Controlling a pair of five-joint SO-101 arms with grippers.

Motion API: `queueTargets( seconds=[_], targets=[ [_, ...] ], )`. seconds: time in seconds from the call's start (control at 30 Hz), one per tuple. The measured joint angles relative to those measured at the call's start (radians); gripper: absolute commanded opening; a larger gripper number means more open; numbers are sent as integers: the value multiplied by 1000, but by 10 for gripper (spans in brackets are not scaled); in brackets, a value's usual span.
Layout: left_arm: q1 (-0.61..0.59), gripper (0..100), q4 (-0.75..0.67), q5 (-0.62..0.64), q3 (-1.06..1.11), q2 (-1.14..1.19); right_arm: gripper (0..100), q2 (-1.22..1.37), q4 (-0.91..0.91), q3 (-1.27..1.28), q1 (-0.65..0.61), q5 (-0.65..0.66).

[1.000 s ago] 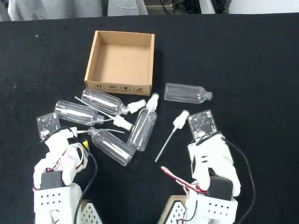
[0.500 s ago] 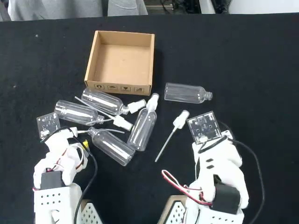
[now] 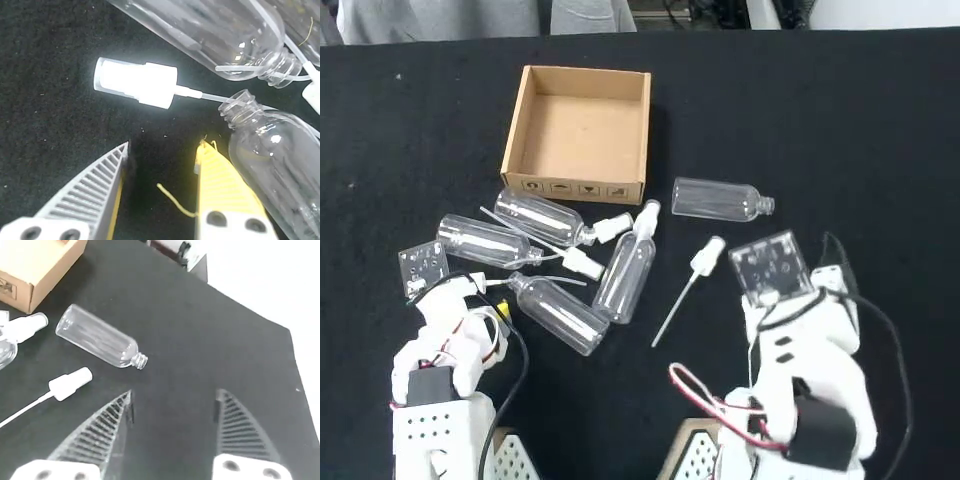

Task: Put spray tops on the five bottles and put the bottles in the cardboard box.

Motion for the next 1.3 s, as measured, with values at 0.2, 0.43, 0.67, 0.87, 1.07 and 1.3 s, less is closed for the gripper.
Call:
queueTargets(
  seconds=[0.2,0.43,0.67,0.87,1.07,1.3],
  targets=[
    [0,199,0,0,0,0,294,190,6,-41,-77,0],
    [0,199,0,0,0,0,294,371,6,-107,-130,0],
    [0,199,0,0,0,0,295,574,6,-212,-190,0],
    [0,199,0,0,0,0,295,784,6,-321,-210,41],
    [0,199,0,0,0,0,295,1020,6,-436,-209,110],
    [0,199,0,0,0,0,295,1247,6,-595,-209,158]
  ],
)
